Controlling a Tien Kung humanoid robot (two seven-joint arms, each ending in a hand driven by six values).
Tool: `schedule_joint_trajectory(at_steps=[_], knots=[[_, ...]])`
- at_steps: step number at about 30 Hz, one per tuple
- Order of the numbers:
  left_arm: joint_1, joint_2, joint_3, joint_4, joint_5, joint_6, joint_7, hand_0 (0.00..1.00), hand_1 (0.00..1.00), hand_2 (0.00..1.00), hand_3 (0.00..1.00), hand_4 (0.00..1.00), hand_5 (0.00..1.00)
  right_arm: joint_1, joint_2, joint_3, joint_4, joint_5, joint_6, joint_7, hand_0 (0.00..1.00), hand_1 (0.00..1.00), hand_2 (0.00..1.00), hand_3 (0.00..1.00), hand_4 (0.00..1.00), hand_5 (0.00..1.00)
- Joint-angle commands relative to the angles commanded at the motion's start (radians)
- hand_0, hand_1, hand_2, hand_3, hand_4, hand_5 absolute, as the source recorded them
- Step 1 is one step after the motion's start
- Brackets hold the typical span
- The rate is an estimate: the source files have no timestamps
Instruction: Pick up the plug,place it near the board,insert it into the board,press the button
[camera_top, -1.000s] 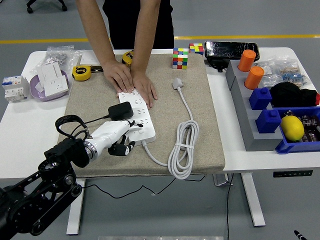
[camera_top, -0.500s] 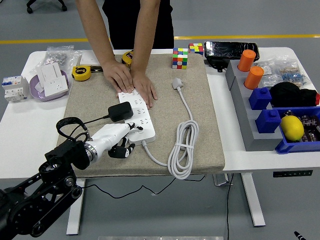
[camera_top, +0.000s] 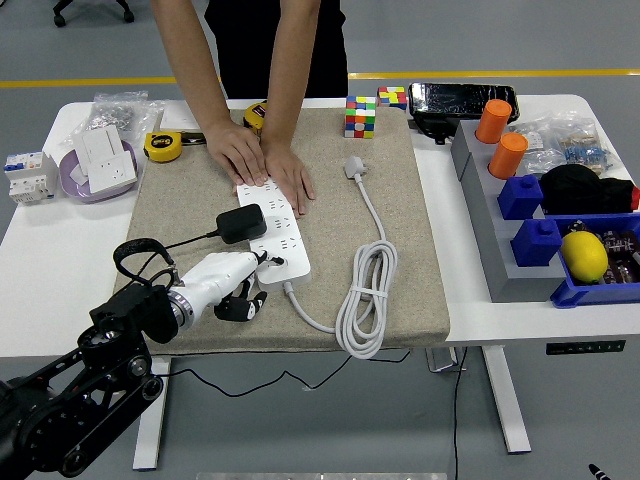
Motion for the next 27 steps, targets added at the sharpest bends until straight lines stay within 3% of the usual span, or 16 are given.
schedule_joint_trajectory(at_steps=[11,17,18,23,24,27], knots=[[-0.005,0.001,-0.005,-0.006,0.006,0.005,-0.004,0.161,0.038,0.164,0.771,0.489,0.002,0.004,-0.001,0.001,0.000,0.002,0.000,-0.001,0.893,0.790,0.760,0.793,0.998,0.998],[0.013,-0.010,-0.083,-0.070,0.020,0.014,-0.024,0.162,0.038,0.164,0.765,0.490,0.002,0.005,0.001,0.002,0.000,0.005,-0.001,0.001,0.892,0.790,0.760,0.794,0.998,0.998],[0.017,-0.013,-0.104,-0.088,0.015,0.019,-0.031,0.167,0.036,0.159,0.618,0.749,0.027,0.005,0.002,0.002,0.000,0.005,-0.001,0.000,0.892,0.790,0.760,0.794,0.998,0.998],[0.013,-0.029,-0.202,-0.121,-0.062,0.090,-0.110,0.167,0.036,0.159,0.618,0.749,0.027,0.004,0.003,0.001,0.000,0.006,0.000,0.000,0.892,0.790,0.760,0.794,0.998,0.998],[0.009,-0.031,-0.221,-0.116,-0.096,0.115,-0.134,0.259,0.187,0.257,0.464,0.917,0.115,0.004,0.003,0.001,0.000,0.006,0.000,0.000,0.892,0.789,0.760,0.793,0.998,0.998],[-0.002,-0.041,-0.258,-0.088,-0.214,0.184,-0.204,0.259,0.187,0.257,0.464,0.917,0.115,0.004,0.003,-0.001,0.000,0.008,0.000,0.001,0.892,0.789,0.760,0.793,0.998,0.998]])
